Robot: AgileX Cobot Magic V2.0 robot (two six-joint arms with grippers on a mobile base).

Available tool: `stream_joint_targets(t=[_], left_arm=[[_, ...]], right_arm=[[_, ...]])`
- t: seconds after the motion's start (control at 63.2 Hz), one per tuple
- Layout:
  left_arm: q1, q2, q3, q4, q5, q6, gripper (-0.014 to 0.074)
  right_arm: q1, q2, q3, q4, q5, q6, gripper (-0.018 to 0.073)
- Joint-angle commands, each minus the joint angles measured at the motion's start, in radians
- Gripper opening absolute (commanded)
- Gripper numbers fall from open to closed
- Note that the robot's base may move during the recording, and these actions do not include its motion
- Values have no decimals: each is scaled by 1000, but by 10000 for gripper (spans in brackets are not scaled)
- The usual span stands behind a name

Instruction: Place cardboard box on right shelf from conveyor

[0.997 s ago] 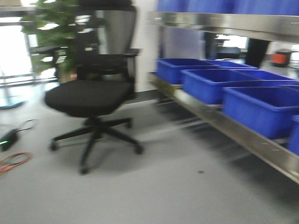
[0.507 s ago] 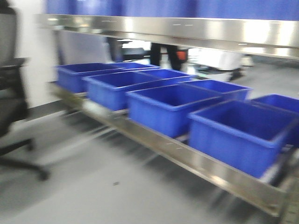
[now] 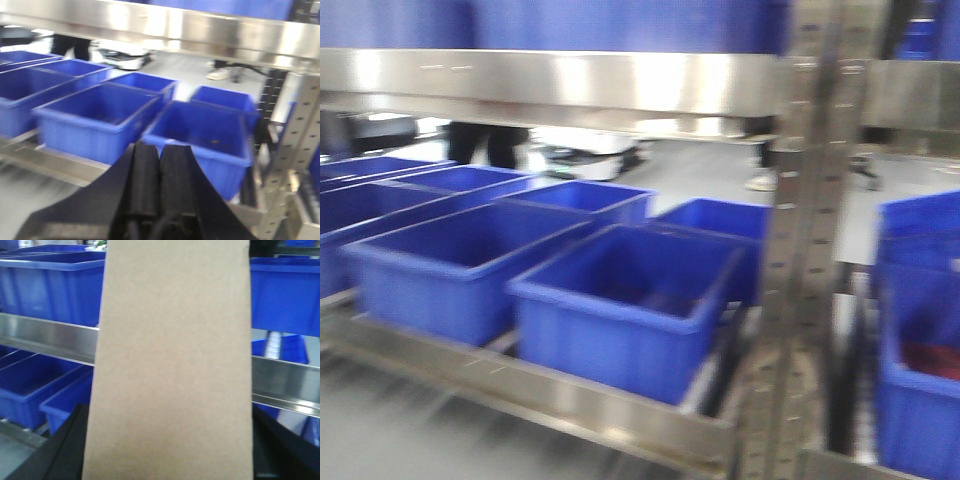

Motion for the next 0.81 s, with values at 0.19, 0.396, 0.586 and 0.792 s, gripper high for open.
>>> stream_joint_targets(t=[0.19,0.396,0.586,0.792], left_arm=[[1,-12,-3,-5,-82,-5,-119],[1,-12,-3,-5,-82,-5,-119],[1,-12,-3,-5,-82,-5,-119],[1,-12,-3,-5,-82,-5,-119]], right_arm=[[-6,17,-28,-10,-101,-9,203],[-6,17,-28,-10,-101,-9,203],[-6,17,-28,-10,-101,-9,203],[-6,17,-28,-10,-101,-9,203]])
